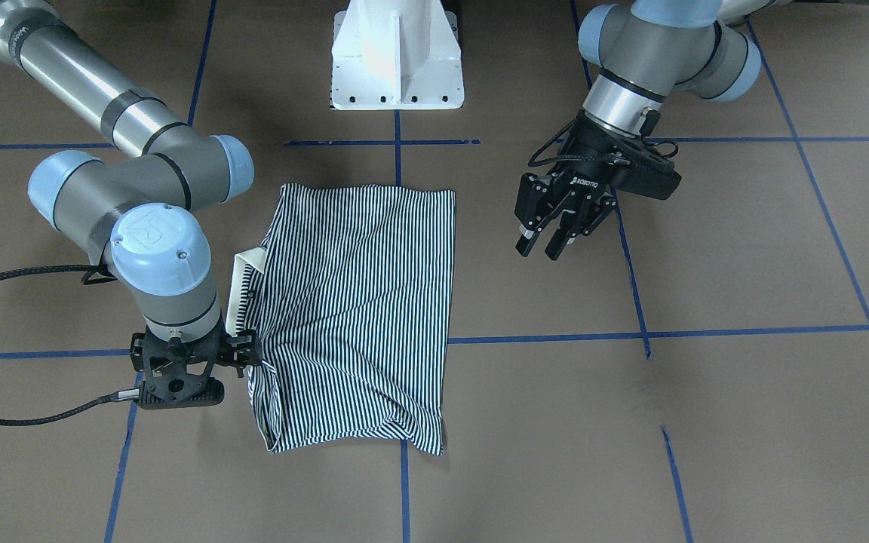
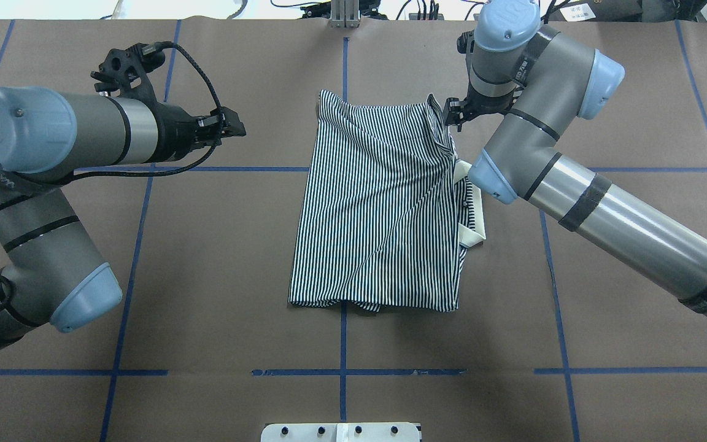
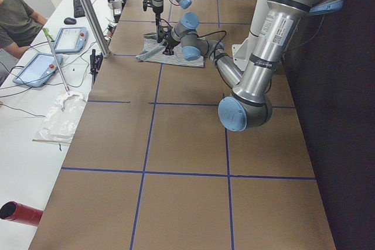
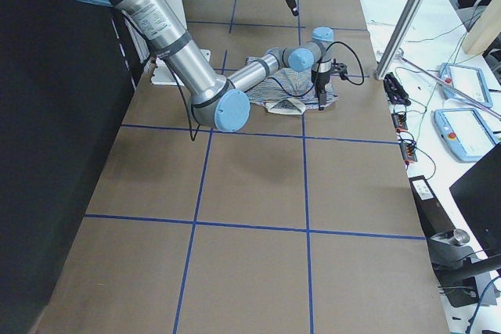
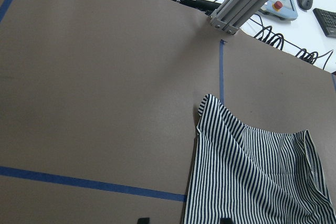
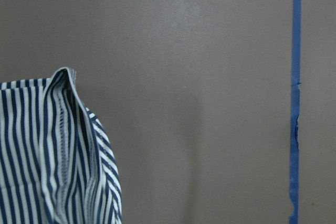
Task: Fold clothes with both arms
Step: 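Drag the shirt edge with the right gripper to straighten the shirt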
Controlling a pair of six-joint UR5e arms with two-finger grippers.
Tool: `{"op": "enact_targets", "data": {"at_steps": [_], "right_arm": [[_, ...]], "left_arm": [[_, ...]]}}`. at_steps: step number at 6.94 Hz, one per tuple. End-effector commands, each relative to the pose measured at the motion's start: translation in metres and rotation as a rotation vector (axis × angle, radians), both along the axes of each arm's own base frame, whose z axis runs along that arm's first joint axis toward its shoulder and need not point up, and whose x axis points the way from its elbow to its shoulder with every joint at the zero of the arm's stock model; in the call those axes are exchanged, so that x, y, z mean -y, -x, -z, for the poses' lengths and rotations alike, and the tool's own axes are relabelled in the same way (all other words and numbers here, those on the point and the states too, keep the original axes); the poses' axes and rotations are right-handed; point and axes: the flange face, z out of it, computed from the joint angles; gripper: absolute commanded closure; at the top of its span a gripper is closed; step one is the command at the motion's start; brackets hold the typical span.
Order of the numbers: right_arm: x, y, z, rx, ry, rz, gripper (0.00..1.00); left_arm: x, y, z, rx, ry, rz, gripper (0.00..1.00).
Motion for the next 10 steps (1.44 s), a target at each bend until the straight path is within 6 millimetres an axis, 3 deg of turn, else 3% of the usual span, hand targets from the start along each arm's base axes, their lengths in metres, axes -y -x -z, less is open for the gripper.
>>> {"op": "enact_targets", "data": {"at_steps": [1,2,3,5,6,8,10], "right_arm": [[0.024,0.016,0.03,0.026,0.02,-0.061,0.0],[0.033,0.037,0.039,0.078,0.029,-0.119,0.0],[0.031,0.047,0.036,0.097,0.024,-0.119,0.0],[0.012,0.074,0.025,0.085,0.033,-0.078,0.0],[0.005,0.077,0.008,0.068,0.042,-0.063,0.0],[0.012,0.06,-0.017,0.033,0.019,-0.021,0.0],[0.035,0.008,-0.052,-0.004,-0.012,0.015,0.0]], "left_arm": [[-0.002,0.003,0.002,-0.008,0.002,0.005,0.46],[-0.003,0.005,0.002,-0.009,0.001,0.006,0.46],[-0.004,0.006,0.001,-0.009,0.001,0.006,0.45],[-0.004,0.006,0.001,-0.009,0.001,0.006,0.44],[-0.004,0.006,0.001,-0.009,0.001,0.006,0.44],[-0.006,0.009,0.005,-0.016,-0.005,0.006,0.44],[-0.011,0.015,0.013,-0.023,-0.01,0.006,0.44]]}}
